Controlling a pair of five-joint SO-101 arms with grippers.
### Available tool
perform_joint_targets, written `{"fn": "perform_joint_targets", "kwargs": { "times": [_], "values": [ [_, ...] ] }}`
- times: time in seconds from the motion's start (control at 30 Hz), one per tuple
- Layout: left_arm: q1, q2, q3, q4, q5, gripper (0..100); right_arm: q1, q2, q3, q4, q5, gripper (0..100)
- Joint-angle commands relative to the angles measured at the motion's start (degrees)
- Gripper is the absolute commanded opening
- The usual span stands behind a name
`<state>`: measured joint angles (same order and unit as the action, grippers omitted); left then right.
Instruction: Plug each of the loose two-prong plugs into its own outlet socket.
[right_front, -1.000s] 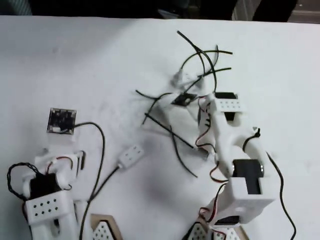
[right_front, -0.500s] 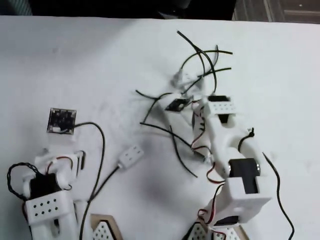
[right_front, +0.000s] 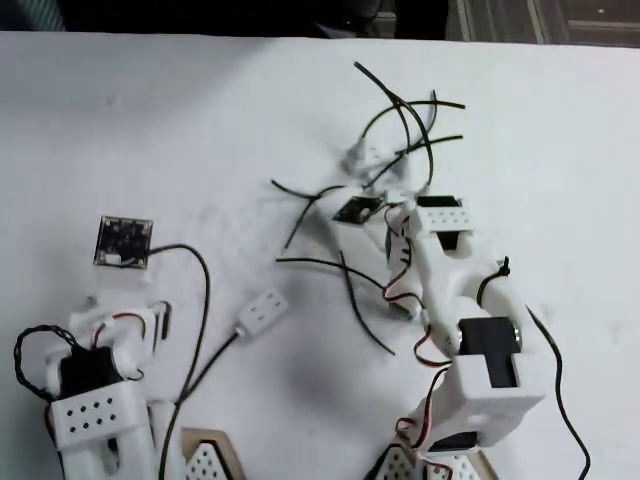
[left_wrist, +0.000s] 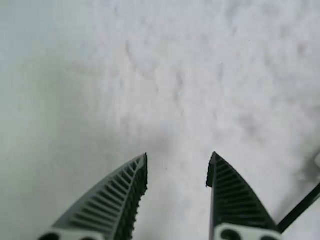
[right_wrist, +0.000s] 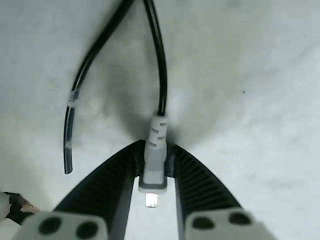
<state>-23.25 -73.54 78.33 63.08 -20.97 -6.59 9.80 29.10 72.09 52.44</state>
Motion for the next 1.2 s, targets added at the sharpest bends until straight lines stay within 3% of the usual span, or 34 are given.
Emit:
{"fn": "perform_joint_targets", "kwargs": {
  "times": [0.0, 0.3, 0.47, 0.8, 1.03, 1.17],
  "values": [
    [-0.04, -0.84, -0.26, -1.05, -0.44, 21, -3.82, -0.75, 0.35, 2.77, 0.26, 1.8],
    [-0.04, -0.84, -0.18, -1.05, -0.44, 21, -9.63, -0.13, 0.35, 4.62, 0.44, 2.2],
    [-0.04, -0.84, -0.18, -1.05, -0.44, 21, -12.26, -0.13, 0.35, 7.96, 0.53, 7.4],
    [-0.04, -0.84, -0.18, -1.05, -0.53, 21, -14.46, -1.36, -0.53, 8.57, 0.62, 1.7],
    [2.95, -0.84, -0.18, -1.05, -0.18, 21, -13.05, -13.49, -11.43, 21.49, 0.18, 1.7],
    [4.26, -0.84, -0.44, -3.96, 1.58, 21, -13.14, -23.43, -12.92, 23.96, -0.26, 1.7]
  ]
}}
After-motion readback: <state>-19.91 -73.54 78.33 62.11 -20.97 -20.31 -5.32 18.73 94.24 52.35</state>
